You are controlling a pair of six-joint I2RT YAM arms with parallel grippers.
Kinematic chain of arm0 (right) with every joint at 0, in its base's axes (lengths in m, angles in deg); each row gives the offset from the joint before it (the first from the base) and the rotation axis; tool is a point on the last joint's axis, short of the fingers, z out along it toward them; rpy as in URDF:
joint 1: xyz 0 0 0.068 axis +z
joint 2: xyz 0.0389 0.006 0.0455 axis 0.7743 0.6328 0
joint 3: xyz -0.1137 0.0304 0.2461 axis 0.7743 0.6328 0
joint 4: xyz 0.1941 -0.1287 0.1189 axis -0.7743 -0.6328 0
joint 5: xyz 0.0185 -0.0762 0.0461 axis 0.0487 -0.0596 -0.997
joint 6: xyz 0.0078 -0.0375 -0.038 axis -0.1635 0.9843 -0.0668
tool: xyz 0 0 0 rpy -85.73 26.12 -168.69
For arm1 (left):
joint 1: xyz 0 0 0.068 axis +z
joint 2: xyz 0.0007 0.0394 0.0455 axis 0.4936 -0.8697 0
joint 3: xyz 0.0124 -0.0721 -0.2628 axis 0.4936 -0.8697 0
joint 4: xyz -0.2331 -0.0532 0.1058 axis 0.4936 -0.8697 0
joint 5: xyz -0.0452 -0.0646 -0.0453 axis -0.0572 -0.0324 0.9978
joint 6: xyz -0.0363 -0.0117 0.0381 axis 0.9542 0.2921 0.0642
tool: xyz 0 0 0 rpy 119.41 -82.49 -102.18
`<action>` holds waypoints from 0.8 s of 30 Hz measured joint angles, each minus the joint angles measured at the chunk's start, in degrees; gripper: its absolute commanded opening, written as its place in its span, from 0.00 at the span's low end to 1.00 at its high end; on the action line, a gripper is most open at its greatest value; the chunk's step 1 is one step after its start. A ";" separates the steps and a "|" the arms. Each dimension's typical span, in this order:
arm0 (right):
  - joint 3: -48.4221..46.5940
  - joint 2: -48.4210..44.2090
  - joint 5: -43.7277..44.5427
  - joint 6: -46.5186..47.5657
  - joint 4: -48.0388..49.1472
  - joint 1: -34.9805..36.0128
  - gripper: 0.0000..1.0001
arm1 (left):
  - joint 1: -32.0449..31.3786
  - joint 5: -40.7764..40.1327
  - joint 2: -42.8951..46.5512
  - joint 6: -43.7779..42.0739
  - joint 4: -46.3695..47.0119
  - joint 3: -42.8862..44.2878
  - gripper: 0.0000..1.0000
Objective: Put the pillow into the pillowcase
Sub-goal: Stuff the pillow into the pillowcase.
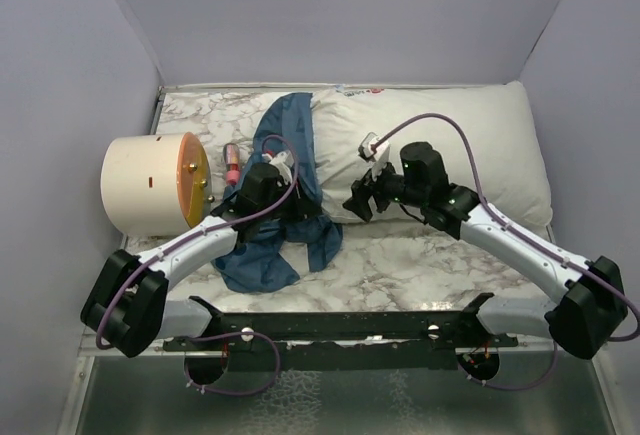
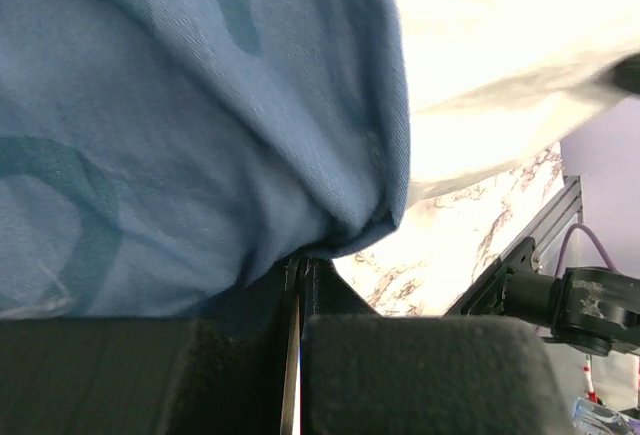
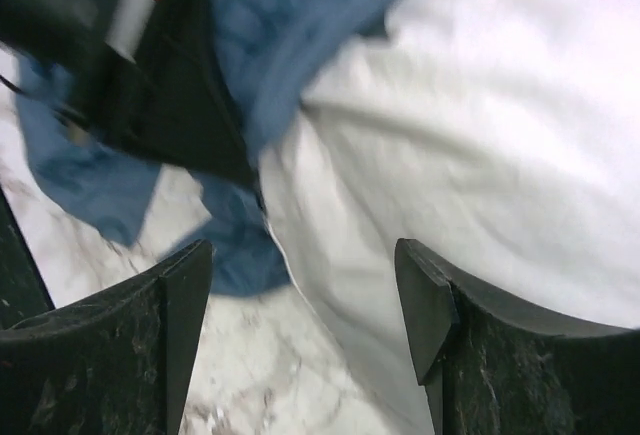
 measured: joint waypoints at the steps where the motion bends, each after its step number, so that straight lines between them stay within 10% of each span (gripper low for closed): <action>1: -0.04 1.07 1.11 0.44 -1.86 0.04 0.74 | 0.35 0.20 0.72 -0.13 -0.11 0.00 0.00; 7: -0.52 8.59 11.02 1.14 -7.85 0.92 0.69 | 1.03 2.05 4.15 -0.39 -0.26 0.13 0.00; 16: -5.40 20.55 18.99 3.17 -3.72 2.21 0.02 | 1.09 5.05 4.52 -0.37 -0.26 1.95 0.00; 24: -5.51 19.89 11.78 -0.37 5.18 1.75 0.01 | 1.51 5.88 2.47 -0.85 -0.55 6.54 0.00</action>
